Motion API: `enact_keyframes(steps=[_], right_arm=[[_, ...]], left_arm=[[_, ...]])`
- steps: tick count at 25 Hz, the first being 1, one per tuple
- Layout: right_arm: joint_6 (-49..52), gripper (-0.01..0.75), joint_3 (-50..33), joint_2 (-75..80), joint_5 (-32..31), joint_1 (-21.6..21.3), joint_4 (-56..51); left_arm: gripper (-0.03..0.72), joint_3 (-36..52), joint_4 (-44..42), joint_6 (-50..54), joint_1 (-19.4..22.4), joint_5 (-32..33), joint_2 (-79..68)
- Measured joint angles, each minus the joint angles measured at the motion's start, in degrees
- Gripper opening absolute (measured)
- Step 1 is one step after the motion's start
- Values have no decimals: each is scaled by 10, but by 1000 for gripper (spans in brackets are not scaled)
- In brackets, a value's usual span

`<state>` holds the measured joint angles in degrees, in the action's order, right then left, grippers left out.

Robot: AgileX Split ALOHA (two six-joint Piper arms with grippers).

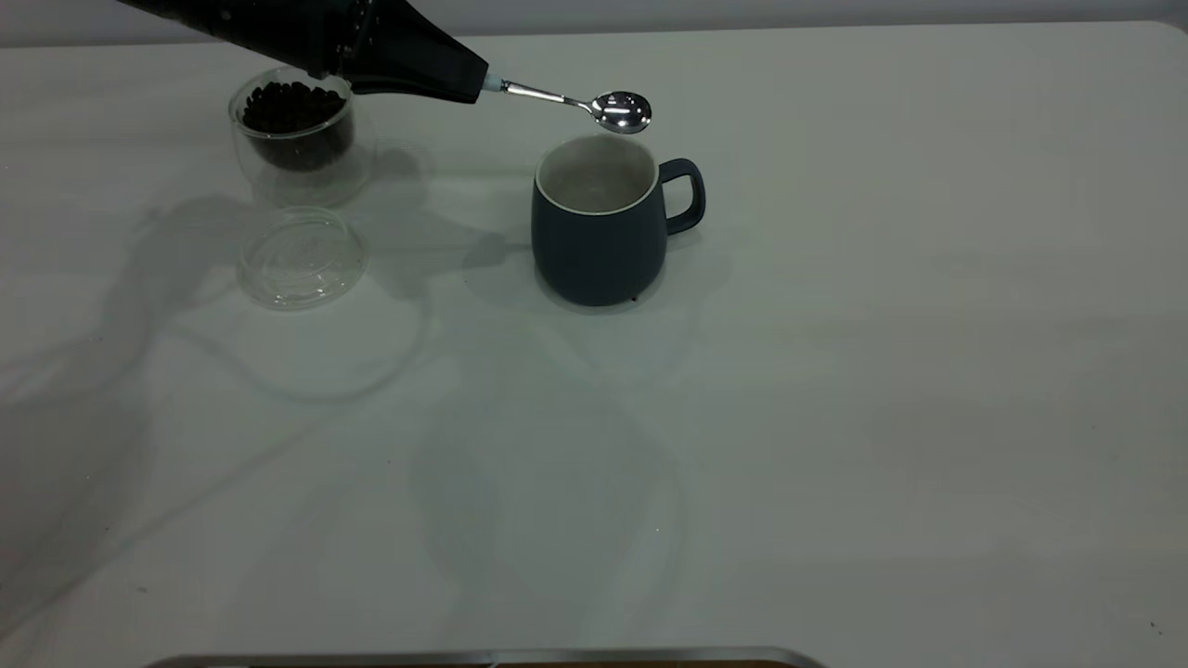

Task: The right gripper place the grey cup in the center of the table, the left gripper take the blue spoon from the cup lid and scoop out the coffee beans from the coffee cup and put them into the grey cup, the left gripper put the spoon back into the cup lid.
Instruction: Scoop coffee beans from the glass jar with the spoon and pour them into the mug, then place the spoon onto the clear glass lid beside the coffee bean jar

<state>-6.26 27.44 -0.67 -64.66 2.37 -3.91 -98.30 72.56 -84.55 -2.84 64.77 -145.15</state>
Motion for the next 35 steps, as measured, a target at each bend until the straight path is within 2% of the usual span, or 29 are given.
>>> enact_keyframes(steps=[5, 10, 14, 24, 30, 35], right_arm=[[0, 590, 0, 0, 0, 0, 0], [0, 590, 0, 0, 0, 0, 0], [0, 590, 0, 0, 0, 0, 0], [0, 590, 0, 0, 0, 0, 0], [0, 590, 0, 0, 0, 0, 0], [0, 590, 0, 0, 0, 0, 0]], left_arm=[[120, 0, 7, -16, 2, -3, 0], [120, -1, 4, 129, 32, 15, 1], [120, -1, -64, 234, 68, 15, 12], [120, -1, -218, 353, 105, 20, 92], [120, 13, -236, 391, 141, 20, 102], [120, 51, -236, 374, 176, 20, 102]])
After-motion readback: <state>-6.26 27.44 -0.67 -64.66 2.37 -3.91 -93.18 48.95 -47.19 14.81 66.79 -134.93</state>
